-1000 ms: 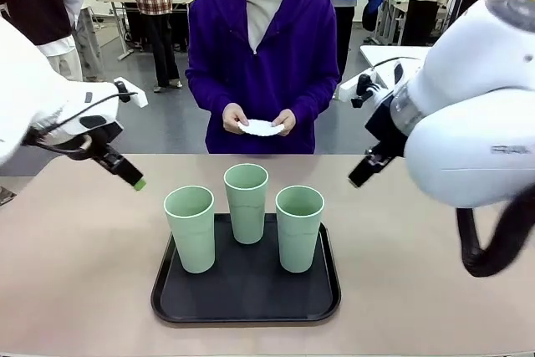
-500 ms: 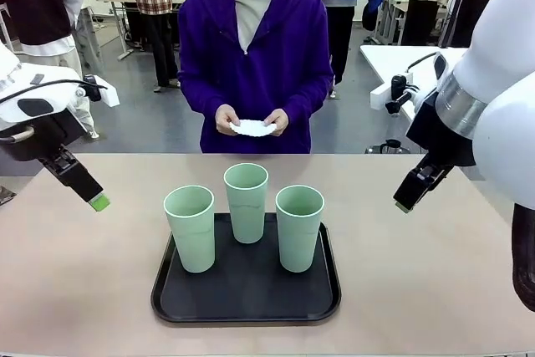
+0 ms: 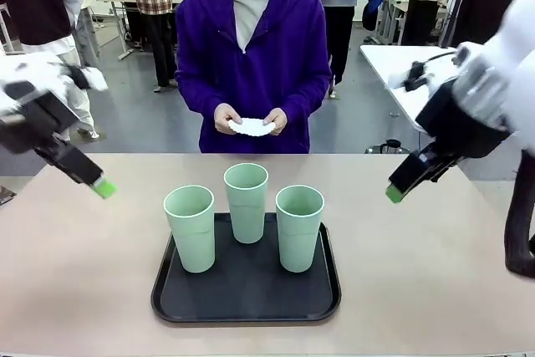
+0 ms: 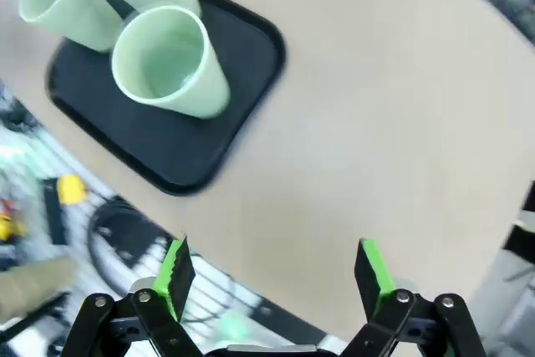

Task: Place coasters on the table and set cups on them.
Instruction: Pick up one Reusable plastic cup and place it on a coaster set by the human.

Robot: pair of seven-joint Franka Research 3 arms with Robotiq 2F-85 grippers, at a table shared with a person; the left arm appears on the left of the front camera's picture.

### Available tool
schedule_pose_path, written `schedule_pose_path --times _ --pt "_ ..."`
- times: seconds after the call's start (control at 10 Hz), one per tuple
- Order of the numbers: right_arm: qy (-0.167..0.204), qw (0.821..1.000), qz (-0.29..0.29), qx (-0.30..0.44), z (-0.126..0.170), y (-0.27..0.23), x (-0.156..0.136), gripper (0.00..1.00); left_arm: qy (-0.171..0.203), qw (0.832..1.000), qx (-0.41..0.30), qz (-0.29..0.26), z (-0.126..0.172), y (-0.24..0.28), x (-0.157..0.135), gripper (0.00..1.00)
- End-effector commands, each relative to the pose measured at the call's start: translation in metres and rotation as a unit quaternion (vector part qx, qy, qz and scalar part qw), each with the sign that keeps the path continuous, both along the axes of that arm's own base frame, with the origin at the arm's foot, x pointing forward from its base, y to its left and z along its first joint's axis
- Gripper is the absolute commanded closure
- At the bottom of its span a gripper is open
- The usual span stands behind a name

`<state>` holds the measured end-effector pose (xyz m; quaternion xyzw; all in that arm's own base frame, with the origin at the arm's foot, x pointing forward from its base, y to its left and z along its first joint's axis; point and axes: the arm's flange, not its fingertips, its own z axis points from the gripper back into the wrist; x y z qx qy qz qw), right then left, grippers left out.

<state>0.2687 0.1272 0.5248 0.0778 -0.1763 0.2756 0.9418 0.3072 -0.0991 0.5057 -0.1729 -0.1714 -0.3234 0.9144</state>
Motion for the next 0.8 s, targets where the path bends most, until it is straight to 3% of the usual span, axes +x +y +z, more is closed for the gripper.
schedule_pose_path --times 0.0,0.1,0.2,0.3,0.5,0.7 --pt "0.1 0.948 -0.125 0.277 -0.024 -0.056 -0.006 0.0 0.05 0.976 -0.211 0.004 -0.005 0.046 -0.001 0.0" --pt "0.151 0.907 -0.182 0.347 -0.041 -0.087 0.0 0.0 0.09 0.956 -0.28 -0.014 -0.012 0.069 0.009 0.0" --pt "0.194 0.869 -0.211 0.404 -0.059 -0.12 0.002 0.0 0.155 0.932 -0.328 -0.017 -0.028 0.095 0.019 0.0" --pt "0.223 0.845 -0.222 0.433 -0.072 -0.143 0.0 0.0 0.193 0.919 -0.343 -0.009 -0.044 0.116 0.022 0.0" --pt "0.241 0.817 -0.237 0.467 -0.085 -0.177 0.0 0.0 0.239 0.899 -0.366 0.014 -0.066 0.157 0.026 0.0" --pt "0.247 0.798 -0.25 0.49 -0.095 -0.206 0.002 0.0 0.257 0.884 -0.388 0.044 -0.087 0.192 0.025 0.0"
